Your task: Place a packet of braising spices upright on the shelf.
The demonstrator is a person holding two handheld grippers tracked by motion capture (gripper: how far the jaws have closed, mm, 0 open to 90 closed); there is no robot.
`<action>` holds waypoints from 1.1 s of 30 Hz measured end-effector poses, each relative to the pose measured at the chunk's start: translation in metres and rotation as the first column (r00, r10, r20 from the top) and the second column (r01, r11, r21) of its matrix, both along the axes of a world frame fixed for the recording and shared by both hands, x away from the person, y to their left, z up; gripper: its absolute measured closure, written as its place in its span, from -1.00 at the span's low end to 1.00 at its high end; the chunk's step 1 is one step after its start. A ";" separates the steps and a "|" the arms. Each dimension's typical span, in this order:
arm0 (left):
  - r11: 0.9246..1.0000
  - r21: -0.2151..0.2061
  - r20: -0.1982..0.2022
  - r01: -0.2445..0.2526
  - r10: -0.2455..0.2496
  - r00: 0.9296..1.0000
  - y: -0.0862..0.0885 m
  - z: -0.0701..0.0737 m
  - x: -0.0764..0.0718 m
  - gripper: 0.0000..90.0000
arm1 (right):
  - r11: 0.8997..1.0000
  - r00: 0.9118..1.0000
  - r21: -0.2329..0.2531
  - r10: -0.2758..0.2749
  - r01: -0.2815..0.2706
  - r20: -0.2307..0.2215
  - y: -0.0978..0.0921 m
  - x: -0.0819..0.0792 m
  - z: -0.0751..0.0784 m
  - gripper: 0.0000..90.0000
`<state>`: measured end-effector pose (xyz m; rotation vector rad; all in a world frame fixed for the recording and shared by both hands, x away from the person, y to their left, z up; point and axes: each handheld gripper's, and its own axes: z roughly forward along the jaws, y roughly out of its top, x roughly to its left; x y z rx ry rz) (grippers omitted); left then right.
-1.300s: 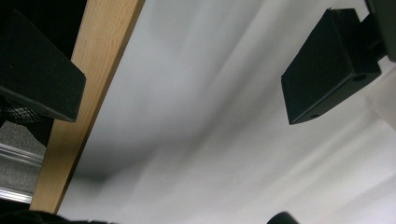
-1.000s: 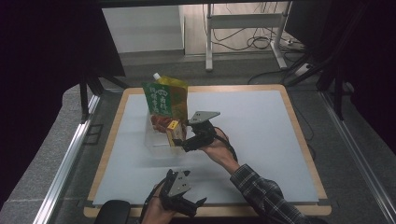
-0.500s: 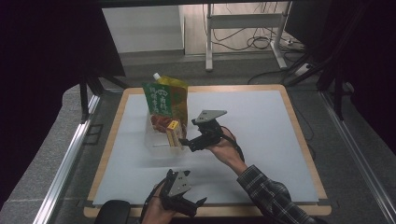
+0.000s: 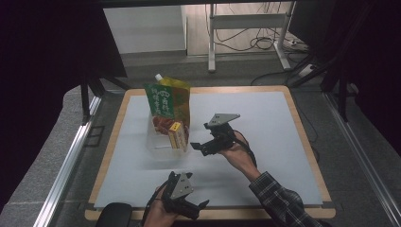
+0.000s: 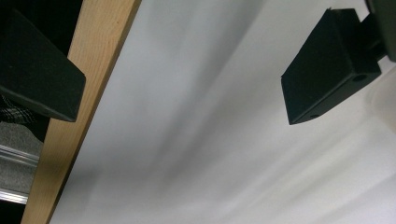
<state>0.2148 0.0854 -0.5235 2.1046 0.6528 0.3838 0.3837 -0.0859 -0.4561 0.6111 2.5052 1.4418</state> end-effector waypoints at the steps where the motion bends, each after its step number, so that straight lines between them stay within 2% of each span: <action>1: 1.000 0.000 0.000 0.000 0.000 1.000 0.000 0.000 0.000 -1.00 | 1.000 1.000 -0.003 0.000 0.000 -0.001 -0.002 -0.001 0.000 -0.87; 13: 1.000 -0.001 -0.004 -0.008 0.008 1.000 0.001 -0.001 0.001 -1.00 | 0.999 0.999 -0.035 -0.033 0.033 -0.014 -0.031 -0.008 -0.005 -0.92; 33: 1.000 0.001 -0.007 -0.008 0.008 1.000 0.002 -0.001 0.002 -1.00 | 0.993 0.996 -0.077 -0.091 0.090 -0.001 -0.079 -0.029 0.002 -0.97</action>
